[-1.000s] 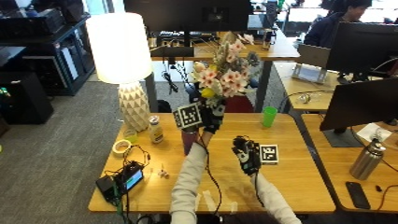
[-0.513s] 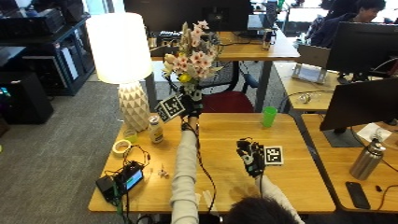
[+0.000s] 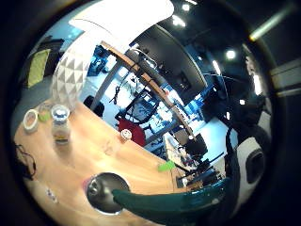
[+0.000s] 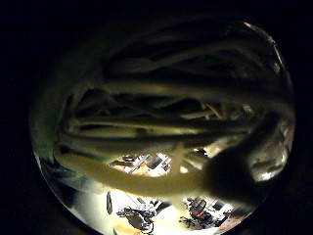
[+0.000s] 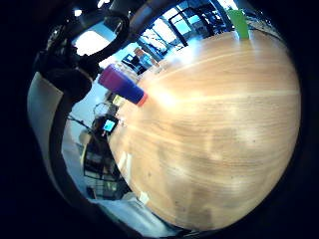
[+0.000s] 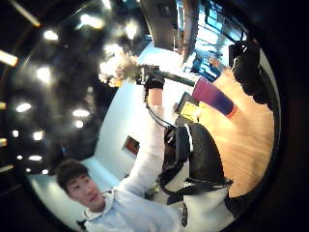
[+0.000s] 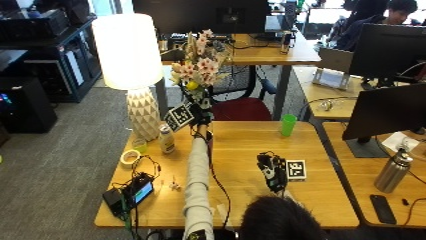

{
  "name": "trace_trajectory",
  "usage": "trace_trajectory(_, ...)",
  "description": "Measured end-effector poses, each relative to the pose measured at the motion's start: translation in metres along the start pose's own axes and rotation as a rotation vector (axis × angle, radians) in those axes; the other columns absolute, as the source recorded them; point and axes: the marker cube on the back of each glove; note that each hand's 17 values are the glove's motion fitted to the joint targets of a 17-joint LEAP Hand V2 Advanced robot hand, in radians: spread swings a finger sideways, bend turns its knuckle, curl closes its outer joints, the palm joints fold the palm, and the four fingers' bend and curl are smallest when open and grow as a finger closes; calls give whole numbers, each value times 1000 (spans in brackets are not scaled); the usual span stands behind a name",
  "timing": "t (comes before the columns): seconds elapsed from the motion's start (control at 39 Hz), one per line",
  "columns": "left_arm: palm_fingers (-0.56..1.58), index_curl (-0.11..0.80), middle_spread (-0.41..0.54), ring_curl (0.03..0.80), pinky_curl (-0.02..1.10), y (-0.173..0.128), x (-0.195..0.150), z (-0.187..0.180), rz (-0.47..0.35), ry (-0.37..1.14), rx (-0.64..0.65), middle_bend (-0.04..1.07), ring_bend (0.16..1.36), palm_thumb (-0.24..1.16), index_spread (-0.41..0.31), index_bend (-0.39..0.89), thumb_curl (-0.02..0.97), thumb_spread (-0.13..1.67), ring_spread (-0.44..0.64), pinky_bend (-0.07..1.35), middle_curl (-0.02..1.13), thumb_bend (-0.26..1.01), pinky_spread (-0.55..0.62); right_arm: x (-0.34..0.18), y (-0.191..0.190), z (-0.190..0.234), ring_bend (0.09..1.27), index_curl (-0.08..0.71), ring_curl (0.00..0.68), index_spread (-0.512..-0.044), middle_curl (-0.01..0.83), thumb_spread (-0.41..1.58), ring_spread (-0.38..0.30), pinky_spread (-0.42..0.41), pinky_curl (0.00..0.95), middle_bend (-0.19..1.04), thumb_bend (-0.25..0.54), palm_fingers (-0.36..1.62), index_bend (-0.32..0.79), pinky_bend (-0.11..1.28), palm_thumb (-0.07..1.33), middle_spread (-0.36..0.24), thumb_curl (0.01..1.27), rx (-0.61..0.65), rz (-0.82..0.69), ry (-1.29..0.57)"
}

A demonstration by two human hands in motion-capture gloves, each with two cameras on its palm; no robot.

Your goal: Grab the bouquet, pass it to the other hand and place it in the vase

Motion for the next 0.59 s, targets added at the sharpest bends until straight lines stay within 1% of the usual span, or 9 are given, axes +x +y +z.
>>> trace_trajectory(0.1, 1396, 581, -368, 480, 452, -2, -2, 0, -17, 2, 7, 764, 805, 793, -366, 486, 748, 442, -388, 621, 566, -36, -427, -32, 4, 1, 532, 287, 397, -205, 441, 1068, -148, -8, 333, 340, -20, 1091, 113, 358, 704, -57, 436, -11, -78, 13)
trace_trajectory(0.28, 1395, 579, -368, 475, 446, 1, -26, -3, 27, -41, -57, 759, 797, 757, -364, 467, 751, 445, -390, 614, 563, -46, -431, -23, 6, 4, 525, 286, 399, -205, 443, 1068, -148, -5, 335, 336, -20, 1098, 112, 339, 710, -57, 437, -29, -12, 31)
trace_trajectory(0.33, 1398, 580, -367, 475, 444, 15, -18, -18, 23, -37, -154, 758, 797, 764, -365, 465, 754, 448, -392, 612, 562, -32, -429, -20, 6, 4, 524, 284, 400, -204, 444, 1067, -149, -4, 337, 335, -23, 1098, 108, 336, 708, -56, 436, -37, -2, 36)
trace_trajectory(0.38, 1376, 566, -366, 472, 443, 40, -13, -36, -18, 6, -367, 756, 790, 709, -360, 415, 739, 474, -389, 618, 558, -60, -438, -16, 6, 3, 520, 285, 401, -204, 445, 1068, -149, -4, 336, 335, -21, 1097, 113, 329, 711, -56, 437, -47, 20, 50)
trace_trajectory(0.41, 1228, 521, -358, 470, 460, 54, -19, -46, -30, 24, -488, 703, 802, 560, -327, 255, 673, 620, -386, 686, 542, -138, -450, -14, 6, 2, 520, 286, 402, -204, 446, 1068, -149, 0, 336, 335, -21, 1097, 114, 323, 711, -56, 437, -53, 30, 60)
trace_trajectory(0.44, 644, 458, -300, 456, 443, 66, -28, -56, -24, 37, -585, 592, 764, 410, -226, 12, 626, 633, -330, 643, 515, -203, -346, -11, 5, 2, 519, 285, 402, -204, 446, 1070, -149, 3, 337, 335, -19, 1097, 113, 322, 716, -56, 437, -61, 32, 71)
trace_trajectory(0.46, -10, 437, -202, 498, 471, 75, -41, -64, 4, 55, -645, 503, 739, 323, -161, -61, 599, 638, -209, 600, 536, -207, -154, -8, 4, 1, 516, 286, 401, -204, 447, 1071, -149, 4, 335, 336, -16, 1095, 115, 316, 721, -56, 438, -69, 26, 81)
trace_trajectory(0.49, -235, 450, -127, 580, 546, 82, -52, -70, 49, 82, -671, 494, 780, 282, -123, -29, 580, 649, -141, 656, 599, -183, -67, -6, 3, 0, 515, 286, 401, -204, 447, 1071, -149, 6, 336, 336, -17, 1096, 114, 314, 722, -56, 438, -78, 14, 87)
trace_trajectory(0.59, -297, 332, 35, 441, 436, 91, -75, -83, 231, 185, -609, 291, 707, 210, -27, -26, 528, 693, 62, 556, 457, -102, 144, -4, -2, -1, 507, 287, 402, -204, 449, 1068, -150, 13, 336, 337, -11, 1093, 115, 299, 752, -56, 445, -94, -51, 51)
